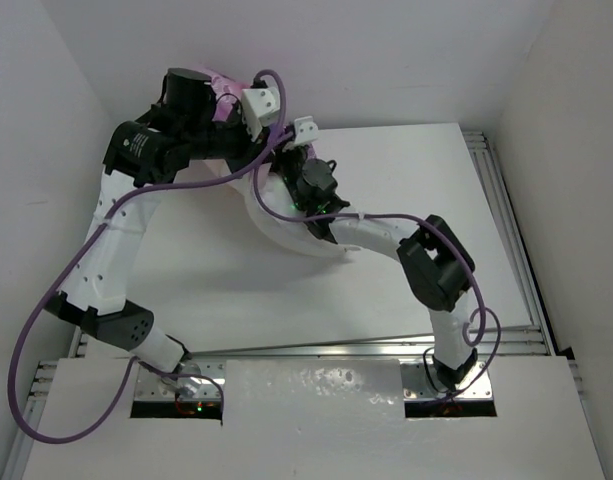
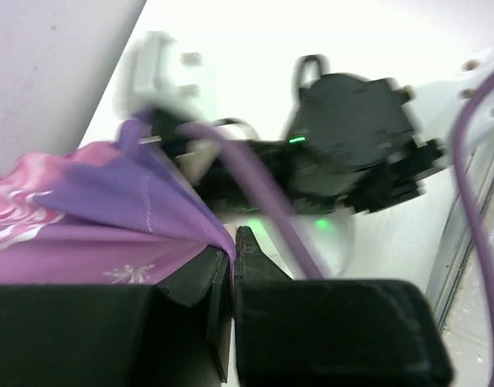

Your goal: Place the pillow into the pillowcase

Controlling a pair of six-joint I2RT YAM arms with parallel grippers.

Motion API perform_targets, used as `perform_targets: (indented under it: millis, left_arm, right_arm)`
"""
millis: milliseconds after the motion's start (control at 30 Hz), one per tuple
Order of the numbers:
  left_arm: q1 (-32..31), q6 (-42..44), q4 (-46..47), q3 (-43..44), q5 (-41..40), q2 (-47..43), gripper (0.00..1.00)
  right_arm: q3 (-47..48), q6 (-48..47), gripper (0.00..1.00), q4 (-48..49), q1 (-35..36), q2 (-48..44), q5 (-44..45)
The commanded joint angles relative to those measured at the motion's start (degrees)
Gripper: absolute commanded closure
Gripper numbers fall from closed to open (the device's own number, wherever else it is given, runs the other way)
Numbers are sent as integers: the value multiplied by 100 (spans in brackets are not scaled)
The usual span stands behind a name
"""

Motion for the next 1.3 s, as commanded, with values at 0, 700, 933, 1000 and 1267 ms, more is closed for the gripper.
perform_targets:
  millis: [0, 700, 933, 1000, 1267]
  left_arm:
    - [-133, -193, 175, 329, 1277, -143, 100]
    - [219, -210, 1828, -4839, -2317, -1541, 96]
    - [157, -456, 1933, -4435, -2729, -1251, 41]
    - [105, -545, 1968, -4373, -2739, -1032, 32]
    - [-159, -1239, 2864, -3890, -3124, -258, 0]
  right_arm:
    - [1809, -175, 100, 142, -103, 541, 48]
    - [-3106, -871, 2, -2862, -339, -3160, -4363]
    - [-3635, 1287, 1, -3145, -1332, -3733, -3689]
    - [-3941, 1668, 1, -2935, -1587, -3777, -3434]
    - [-4391, 2522, 1, -2564, -1650, -3830, -2211]
